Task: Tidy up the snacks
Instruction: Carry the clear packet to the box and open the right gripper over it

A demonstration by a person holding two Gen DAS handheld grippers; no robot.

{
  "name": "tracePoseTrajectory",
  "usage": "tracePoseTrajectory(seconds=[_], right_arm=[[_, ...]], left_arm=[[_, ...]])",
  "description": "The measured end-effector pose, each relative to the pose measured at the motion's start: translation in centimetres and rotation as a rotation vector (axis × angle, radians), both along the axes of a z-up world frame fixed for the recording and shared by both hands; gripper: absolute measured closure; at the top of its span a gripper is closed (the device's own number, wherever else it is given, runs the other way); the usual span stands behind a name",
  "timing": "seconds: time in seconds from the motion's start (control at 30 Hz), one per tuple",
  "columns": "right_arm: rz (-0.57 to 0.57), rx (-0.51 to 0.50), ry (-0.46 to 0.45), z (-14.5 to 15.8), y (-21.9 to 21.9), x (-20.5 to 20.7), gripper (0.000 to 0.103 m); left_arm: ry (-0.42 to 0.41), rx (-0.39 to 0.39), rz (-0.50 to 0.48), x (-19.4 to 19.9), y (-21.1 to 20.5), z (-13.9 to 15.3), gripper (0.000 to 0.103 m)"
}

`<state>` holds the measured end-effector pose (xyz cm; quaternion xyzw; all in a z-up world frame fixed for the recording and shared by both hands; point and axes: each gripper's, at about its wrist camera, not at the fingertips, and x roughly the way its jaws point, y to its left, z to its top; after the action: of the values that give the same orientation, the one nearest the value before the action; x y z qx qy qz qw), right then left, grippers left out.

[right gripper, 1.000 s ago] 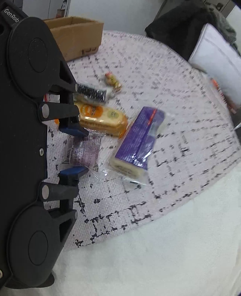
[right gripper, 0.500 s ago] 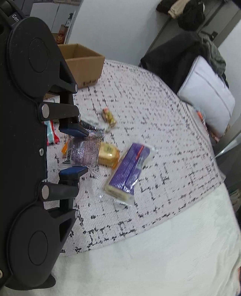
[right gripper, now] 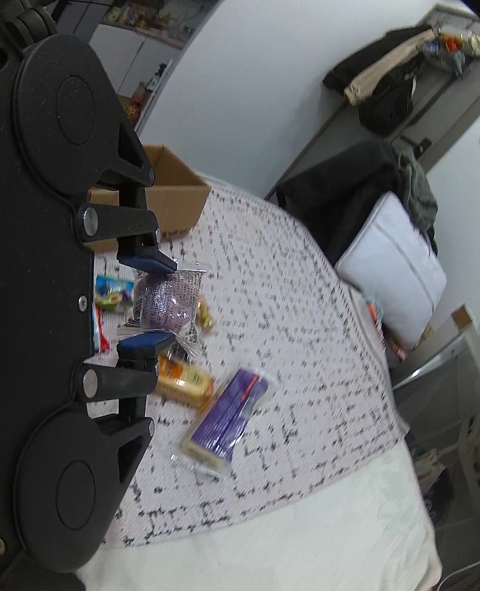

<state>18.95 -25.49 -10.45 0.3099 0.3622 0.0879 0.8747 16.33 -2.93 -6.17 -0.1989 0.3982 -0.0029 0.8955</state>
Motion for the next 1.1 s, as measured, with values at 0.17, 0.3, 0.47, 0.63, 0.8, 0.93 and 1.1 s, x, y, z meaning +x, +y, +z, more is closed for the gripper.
tracePoseTrajectory(seconds=[0.17,0.3,0.47,0.63,0.8,0.93,1.1], right_arm=[[0.045,-0.005,-0.059,0.9,1.5,-0.3,0.069],[0.079,-0.016,-0.098,1.3,3.0,-0.6,0.069],[0.113,-0.037,-0.128,1.5,4.8,-0.9,0.069],[0.128,-0.052,-0.153,1.5,6.0,-0.9,0.069],[0.139,-0.059,-0.187,1.7,7.0,-0.9,0.069],[0.151,-0.064,-0.208,1.6,7.9,-0.8,0.069],[0.172,-0.078,-0.206,1.1,9.0,-0.6,0.069]], left_arm=[[-0.011,0.014,0.026,-0.5,1.2,0.9,0.068],[-0.018,0.019,0.041,-0.7,2.1,1.3,0.068],[-0.023,0.024,0.055,-1.0,3.3,1.6,0.068],[-0.023,0.025,0.071,-1.0,4.4,1.6,0.068],[-0.02,0.023,0.084,-1.0,5.6,1.3,0.068],[-0.017,0.021,0.098,-0.8,6.6,0.9,0.068],[-0.01,0.009,0.112,-0.4,7.8,0.3,0.068]])
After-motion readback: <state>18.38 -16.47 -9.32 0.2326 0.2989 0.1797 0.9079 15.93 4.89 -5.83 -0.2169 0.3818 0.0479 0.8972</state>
